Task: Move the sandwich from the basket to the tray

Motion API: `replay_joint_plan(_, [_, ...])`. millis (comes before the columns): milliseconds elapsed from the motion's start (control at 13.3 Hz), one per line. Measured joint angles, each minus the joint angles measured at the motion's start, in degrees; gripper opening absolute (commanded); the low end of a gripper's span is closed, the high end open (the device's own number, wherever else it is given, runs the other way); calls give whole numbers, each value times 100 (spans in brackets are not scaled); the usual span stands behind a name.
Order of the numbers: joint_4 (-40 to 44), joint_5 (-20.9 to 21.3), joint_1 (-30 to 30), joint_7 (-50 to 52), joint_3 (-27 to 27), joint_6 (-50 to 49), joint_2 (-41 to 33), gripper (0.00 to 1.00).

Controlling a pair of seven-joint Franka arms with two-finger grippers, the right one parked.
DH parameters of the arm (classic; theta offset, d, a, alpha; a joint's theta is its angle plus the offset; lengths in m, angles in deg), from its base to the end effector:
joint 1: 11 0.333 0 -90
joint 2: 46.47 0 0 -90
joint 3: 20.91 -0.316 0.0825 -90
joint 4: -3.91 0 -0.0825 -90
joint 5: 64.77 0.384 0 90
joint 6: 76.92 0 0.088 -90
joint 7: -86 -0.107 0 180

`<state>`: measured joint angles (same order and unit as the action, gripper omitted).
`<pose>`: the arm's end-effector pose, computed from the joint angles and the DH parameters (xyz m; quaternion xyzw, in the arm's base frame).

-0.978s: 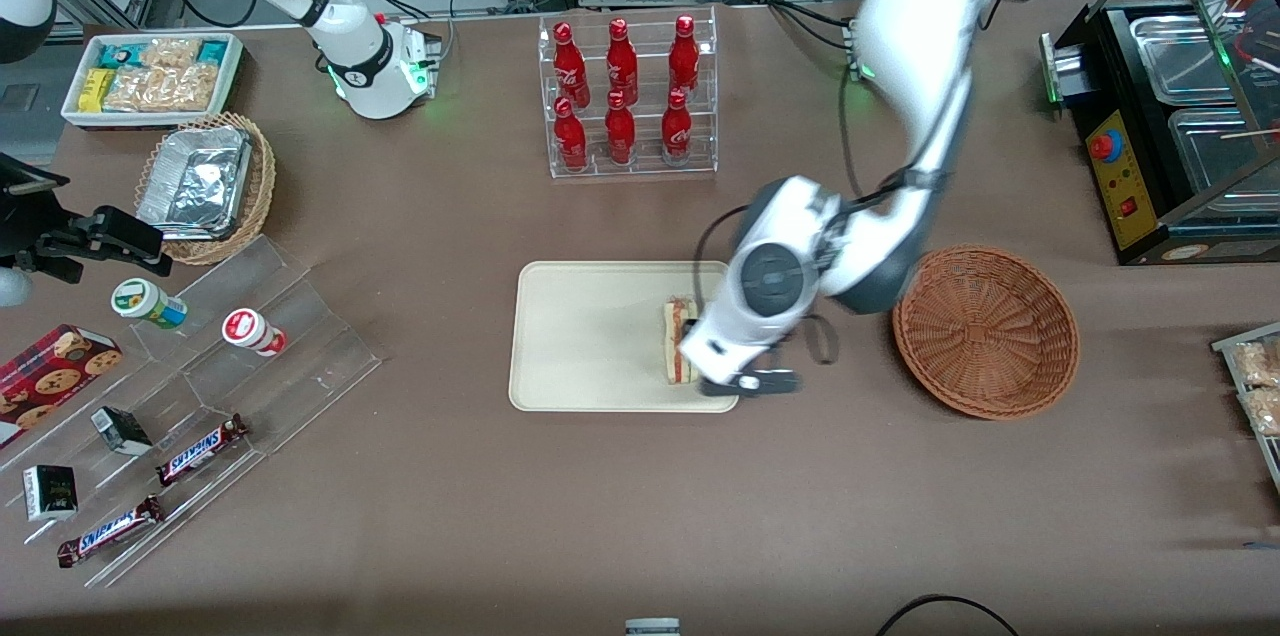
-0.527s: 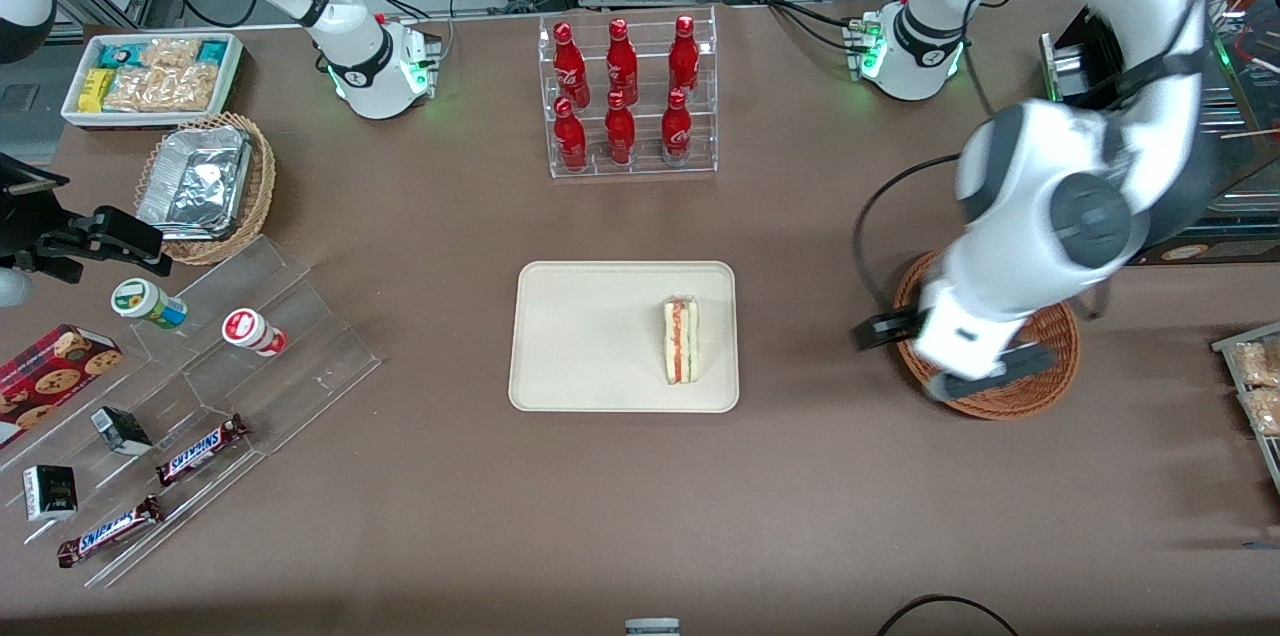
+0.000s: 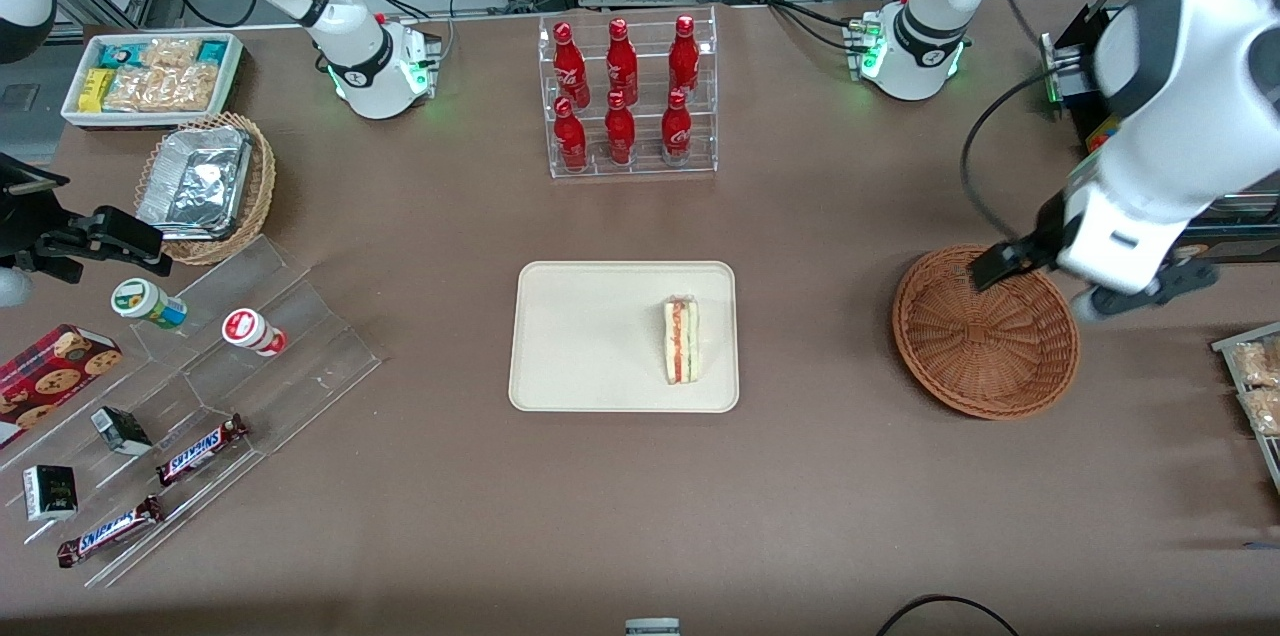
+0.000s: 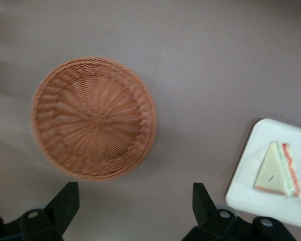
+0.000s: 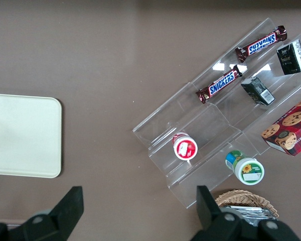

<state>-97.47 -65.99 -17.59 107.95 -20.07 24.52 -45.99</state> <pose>0.5601 -0.0749 0.5425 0.9916 0.1285 -0.0062 0.0092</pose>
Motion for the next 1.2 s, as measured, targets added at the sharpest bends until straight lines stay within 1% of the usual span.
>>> replay_joint_plan(151, [-64,218,105,-390,1,-483,-341,100])
replay_joint_plan(226, [-26,355,107,-543,10,-719,-435,100])
replay_joint_plan(376, [136,466,106,-909,61,-1021,-510,100])
replay_joint_plan(527, [373,472,106,-1246,82,-1210,-513,100])
replay_joint_plan(753, [737,451,106,-1435,82,-1548,-515,100])
replay_joint_plan(978, [813,176,107,-1444,70,-1583,-514,100])
replay_joint_plan(1204, [813,105,107,-1450,59,-1588,-513,100])
